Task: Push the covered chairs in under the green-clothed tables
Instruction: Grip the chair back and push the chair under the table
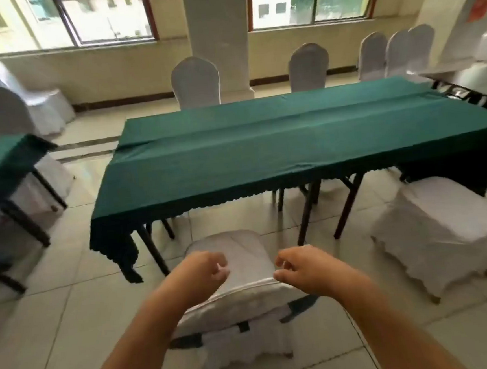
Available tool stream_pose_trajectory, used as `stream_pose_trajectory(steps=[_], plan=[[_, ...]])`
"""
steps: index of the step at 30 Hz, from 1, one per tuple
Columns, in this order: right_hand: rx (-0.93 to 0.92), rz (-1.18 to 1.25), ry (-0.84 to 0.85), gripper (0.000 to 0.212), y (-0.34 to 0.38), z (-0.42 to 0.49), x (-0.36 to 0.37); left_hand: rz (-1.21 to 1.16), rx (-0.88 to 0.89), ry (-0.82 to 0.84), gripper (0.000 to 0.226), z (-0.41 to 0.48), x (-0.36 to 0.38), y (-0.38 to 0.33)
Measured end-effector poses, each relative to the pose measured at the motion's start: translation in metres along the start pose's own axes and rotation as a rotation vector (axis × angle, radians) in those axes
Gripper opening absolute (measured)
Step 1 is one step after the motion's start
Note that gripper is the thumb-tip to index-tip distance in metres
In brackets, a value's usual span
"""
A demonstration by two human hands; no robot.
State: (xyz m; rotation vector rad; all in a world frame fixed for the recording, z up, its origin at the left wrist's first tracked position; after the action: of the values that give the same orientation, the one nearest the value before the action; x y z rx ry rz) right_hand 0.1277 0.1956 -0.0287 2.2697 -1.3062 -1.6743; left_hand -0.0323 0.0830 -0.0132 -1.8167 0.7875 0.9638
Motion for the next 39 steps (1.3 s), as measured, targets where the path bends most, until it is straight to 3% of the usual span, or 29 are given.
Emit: stream_pose_trajectory(steps=[4, 11, 16, 31, 39], plan=[[-0.016, -0.130, 0.080, 0.032, -0.005, 0.004, 0.018, -0.002, -0.120, -0.018, 0.017, -0.024, 0.020, 0.011], [-0.116, -0.167, -0.018, 0.045, 0.001, 0.021, 0.023, -0.013, -0.190, 0.016, 0.030, -0.033, 0.044, 0.038], [-0.146, -0.340, -0.014, 0.024, 0.013, 0.039, 0.038, 0.028, -0.182, 0.065, 0.027, -0.020, 0.054, 0.051], [-0.130, -0.376, -0.048, 0.025, 0.017, 0.130, -0.013, -0.082, -0.093, 0.127, 0.021, 0.070, 0.030, 0.097], [-0.105, -0.351, -0.023, 0.023, 0.008, 0.189, -0.054, -0.027, -0.028, 0.026, 0.020, 0.129, -0.005, 0.108]])
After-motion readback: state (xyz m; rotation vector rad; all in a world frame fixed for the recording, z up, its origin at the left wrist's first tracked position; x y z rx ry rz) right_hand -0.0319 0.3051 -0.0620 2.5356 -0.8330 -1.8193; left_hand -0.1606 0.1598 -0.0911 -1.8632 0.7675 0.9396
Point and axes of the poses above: each hand's wrist, its own z-axis towards the middle knuckle, its own x-axis out of the palm, y = z × x, the point moved 9 cm from there along z, towards the middle knuckle, and after that the axes turned 9 degrees about y, right-handed, at the moved point
